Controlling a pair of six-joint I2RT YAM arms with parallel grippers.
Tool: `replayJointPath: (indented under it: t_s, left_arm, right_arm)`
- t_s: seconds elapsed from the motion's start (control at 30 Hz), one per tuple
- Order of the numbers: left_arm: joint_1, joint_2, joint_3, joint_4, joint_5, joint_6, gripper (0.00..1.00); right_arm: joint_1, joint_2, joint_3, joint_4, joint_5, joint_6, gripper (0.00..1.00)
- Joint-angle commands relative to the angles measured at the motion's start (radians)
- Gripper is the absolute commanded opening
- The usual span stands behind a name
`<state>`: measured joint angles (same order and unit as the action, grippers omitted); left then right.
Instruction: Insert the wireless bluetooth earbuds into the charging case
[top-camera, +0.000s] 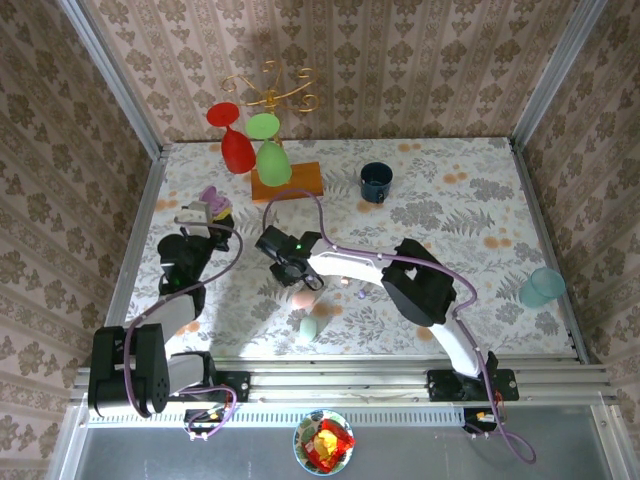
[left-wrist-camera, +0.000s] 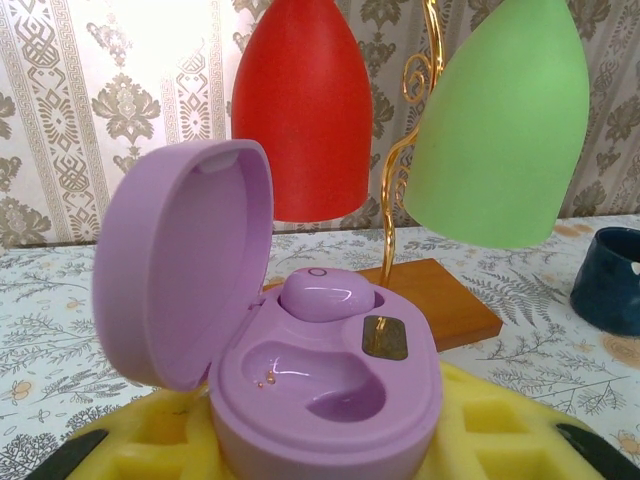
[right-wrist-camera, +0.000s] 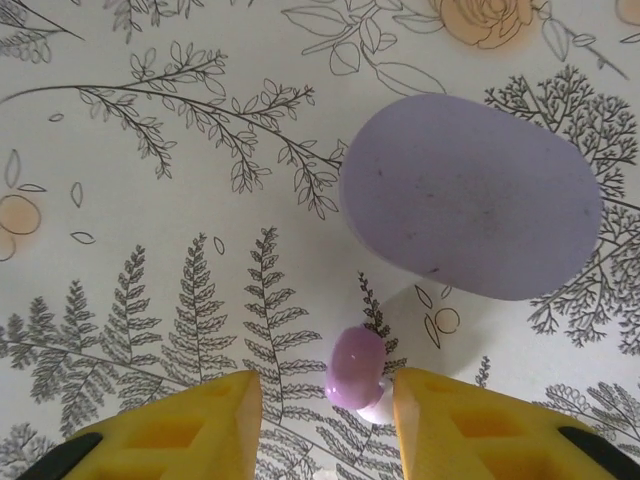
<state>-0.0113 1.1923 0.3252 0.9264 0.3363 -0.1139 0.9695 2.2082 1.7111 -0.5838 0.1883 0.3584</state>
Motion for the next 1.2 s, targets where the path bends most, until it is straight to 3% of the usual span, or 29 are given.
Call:
replayJointPath:
  t_s: [0.0, 0.43, 0.67, 0.87, 1.17]
  left_arm:
    - [0.005, -0.031, 0.018, 0.020, 0.008, -0.022, 0.30]
    - [0.005, -0.042, 0.013, -0.001, 0.006, -0.007, 0.30]
    - [-0.002, -0.022, 0.006, 0.010, 0.016, 0.009, 0.30]
    - [-0.040, -0.027, -0.009, 0.019, 0.021, 0.042, 0.30]
    - [-0.171, -0.047, -0.036, 0.073, 0.105, 0.150, 0.30]
  right_arm:
    - [0.003, 0.038, 0.055, -0.051, 0.034, -0.023, 0.39]
    - [0.001, 0.073, 0.094, -0.107, 0.064, -0.062, 0.25]
    - [-0.021, -0.050, 0.000, -0.050, 0.069, -0.065, 0.21]
    - [-0.107, -0.198, -0.175, 0.041, 0.046, -0.034, 0.18]
    - [-0.333, -0.335, -0.430, 0.073, 0.038, -0.057, 0.18]
